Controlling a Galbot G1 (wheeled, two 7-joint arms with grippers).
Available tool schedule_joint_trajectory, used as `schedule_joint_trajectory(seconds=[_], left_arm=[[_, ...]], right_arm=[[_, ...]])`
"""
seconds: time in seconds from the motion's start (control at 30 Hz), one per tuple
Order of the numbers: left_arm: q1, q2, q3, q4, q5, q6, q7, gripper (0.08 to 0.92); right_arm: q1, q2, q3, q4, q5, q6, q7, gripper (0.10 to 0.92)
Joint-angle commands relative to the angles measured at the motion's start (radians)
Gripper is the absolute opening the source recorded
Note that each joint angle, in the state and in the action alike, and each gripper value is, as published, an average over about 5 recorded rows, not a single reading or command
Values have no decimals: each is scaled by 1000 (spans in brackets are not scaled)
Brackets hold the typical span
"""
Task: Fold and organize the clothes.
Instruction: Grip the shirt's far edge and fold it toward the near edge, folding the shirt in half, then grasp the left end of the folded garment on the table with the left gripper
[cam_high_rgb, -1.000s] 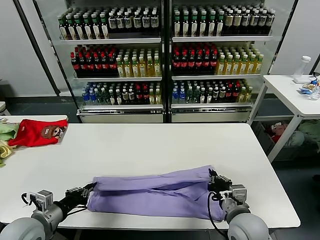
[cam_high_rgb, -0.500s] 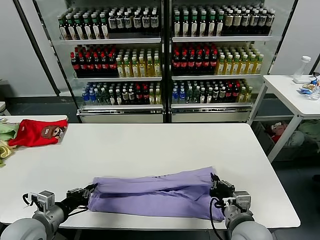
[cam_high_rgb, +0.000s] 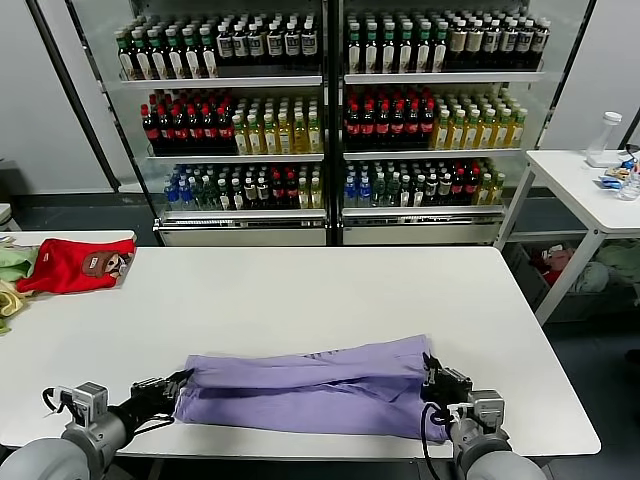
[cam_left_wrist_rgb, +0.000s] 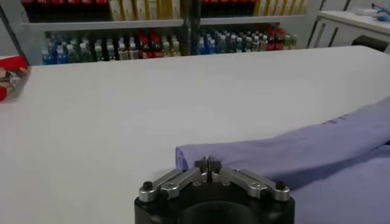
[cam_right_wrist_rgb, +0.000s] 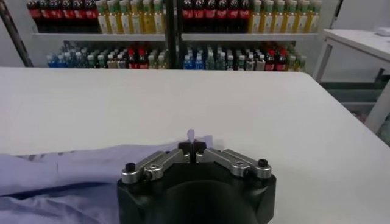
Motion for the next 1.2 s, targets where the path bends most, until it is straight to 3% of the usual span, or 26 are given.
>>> schedule_joint_trajectory(seconds=[0.03, 0.27, 0.53, 0.97, 1.1, 1.2], left_arm=[[39, -1, -2, -8, 24, 3, -11, 82], [-25, -23, 59, 70, 81, -1, -94, 119], [-44, -53, 44, 35, 61, -27, -187, 344], [-29, -208, 111, 7, 37, -34, -303, 716], [-30, -228, 120, 21, 36, -28, -334, 805], [-29, -236, 122, 31, 30, -24, -349, 809]], right_arm=[[-6, 1, -15, -36, -9, 3, -2, 116], [-32, 9, -47, -20, -50, -6, 0, 157], [-85, 16, 1, 73, -76, -5, -2, 388], [-127, 27, 75, 160, -84, -5, 4, 758], [-125, 34, 70, 153, -91, -5, 5, 814], [-123, 37, 66, 147, -96, -5, 6, 821]])
